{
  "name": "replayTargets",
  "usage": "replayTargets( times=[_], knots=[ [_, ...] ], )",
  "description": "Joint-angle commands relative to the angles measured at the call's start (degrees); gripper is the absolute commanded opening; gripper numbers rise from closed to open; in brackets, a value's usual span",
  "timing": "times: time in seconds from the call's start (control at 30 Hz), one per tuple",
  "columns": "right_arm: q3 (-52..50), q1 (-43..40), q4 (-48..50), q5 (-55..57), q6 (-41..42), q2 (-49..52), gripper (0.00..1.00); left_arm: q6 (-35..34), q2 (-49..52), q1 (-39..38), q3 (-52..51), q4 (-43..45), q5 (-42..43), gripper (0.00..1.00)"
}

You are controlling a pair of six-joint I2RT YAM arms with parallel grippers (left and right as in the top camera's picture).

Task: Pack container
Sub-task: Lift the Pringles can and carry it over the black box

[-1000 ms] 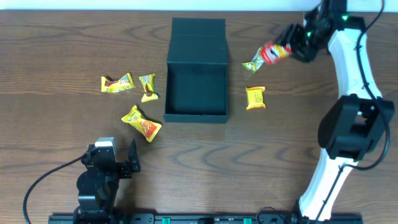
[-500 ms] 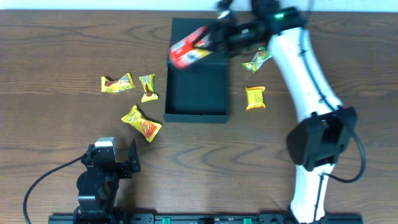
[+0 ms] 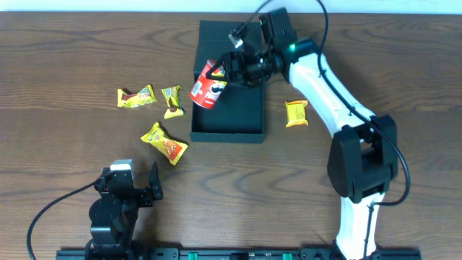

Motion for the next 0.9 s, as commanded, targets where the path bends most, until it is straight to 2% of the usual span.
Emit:
replayTargets(
  times=[0.0,0.07,0.17,0.57,0.67,0.77,0.87],
  knots=[
    [-5.3,-0.5,6.6,-2.9,10.8,-1.0,0.72,-0.2,-0.3,0.3,-1.0,-0.1,0.0,0.95],
    [-10.6,-0.7,15.7,-1.4,18.4,-1.0,0.72,-0.2,-0.3,0.3,-1.0,-0.1,0.0,0.95],
    [-14.0,-0.6,21.8,1.2,23.9,-1.0,0.72,-0.2,-0.3,0.3,-1.0,-0.1,0.0,0.96],
    [-15.5,2.8,22.0,18.3,37.1,-1.0,0.69,-0.2,-0.3,0.3,-1.0,-0.1,0.0,0.95],
    [-15.5,4.2,22.1,21.9,41.7,-1.0,0.82,-0.2,-0.3,0.3,-1.0,-0.1,0.0,0.95],
    [-15.5,4.7,22.9,22.5,43.3,-1.0,0.90,-0.2,-0.3,0.3,-1.0,-0.1,0.0,0.95],
    [-15.5,4.5,22.7,21.7,43.3,-1.0,0.88,-0.2,-0.3,0.3,-1.0,-0.1,0.0,0.95]
  ],
)
